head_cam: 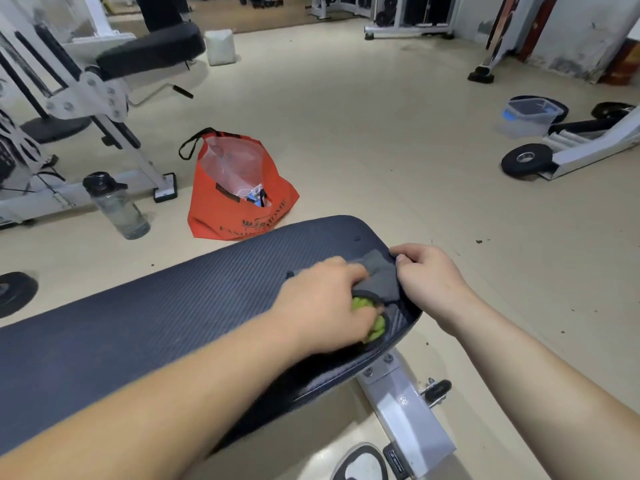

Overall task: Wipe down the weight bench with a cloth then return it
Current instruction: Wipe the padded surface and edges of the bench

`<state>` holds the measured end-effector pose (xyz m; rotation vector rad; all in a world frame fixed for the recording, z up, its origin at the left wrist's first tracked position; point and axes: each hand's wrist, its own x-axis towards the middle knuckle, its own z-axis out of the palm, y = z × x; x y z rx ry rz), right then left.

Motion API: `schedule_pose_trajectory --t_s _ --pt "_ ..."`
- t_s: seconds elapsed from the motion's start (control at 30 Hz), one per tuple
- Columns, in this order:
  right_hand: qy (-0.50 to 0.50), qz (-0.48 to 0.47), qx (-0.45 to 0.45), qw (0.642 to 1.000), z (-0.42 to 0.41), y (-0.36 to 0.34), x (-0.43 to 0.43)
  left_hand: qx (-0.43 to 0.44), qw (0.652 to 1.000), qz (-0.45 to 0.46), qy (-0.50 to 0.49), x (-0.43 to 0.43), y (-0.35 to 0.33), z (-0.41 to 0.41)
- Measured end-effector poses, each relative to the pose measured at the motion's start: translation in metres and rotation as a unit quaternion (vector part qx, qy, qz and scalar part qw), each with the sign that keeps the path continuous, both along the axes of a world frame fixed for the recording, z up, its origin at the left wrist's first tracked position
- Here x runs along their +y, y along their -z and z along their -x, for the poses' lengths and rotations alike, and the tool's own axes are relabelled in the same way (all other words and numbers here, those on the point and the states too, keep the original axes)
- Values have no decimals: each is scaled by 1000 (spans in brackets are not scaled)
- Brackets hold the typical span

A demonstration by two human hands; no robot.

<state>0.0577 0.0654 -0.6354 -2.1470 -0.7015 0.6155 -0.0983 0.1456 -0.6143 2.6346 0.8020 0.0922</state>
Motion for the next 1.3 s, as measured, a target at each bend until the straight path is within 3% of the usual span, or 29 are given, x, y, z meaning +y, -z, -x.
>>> schedule_pose_trajectory --t_s 0.2,0.4,0.53,0.6,0.7,0.83,0.93,1.07,1.13,1.2,1.27,1.3 --pt "-7 -9 5 1000 1 1 -5 0 982 -64 -180 63 0 -6" --pt "16 -10 -13 1000 2 3 4 20 1000 -24 -2 16 2 9" --pt "17 -23 2 1000 -3 7 2 53 986 -119 -106 87 4 -6" --pt "13 -25 -8 1000 -5 8 2 59 978 -103 -172 111 6 -26" --pt "18 -20 -17 999 -5 7 7 64 977 -78 -189 110 10 -59" --pt "43 -33 -16 998 -6 3 11 25 993 -71 -93 74 15 -79" --pt "95 -55 -8 994 -10 2 12 -7 998 -42 48 51 15 -66" --pt "105 -64 -1 992 -11 5 11 -35 969 -5 243 59 9 -28" --pt "96 -54 4 994 -10 7 10 -42 981 -55 179 91 16 -29" --pt "91 -42 18 995 -9 7 8 -25 996 -84 16 113 21 -38" --pt "86 -49 36 994 -8 5 6 0 990 -81 -117 107 25 -51" --pt "86 -56 39 994 -8 6 6 1 988 -83 -132 94 26 -55"
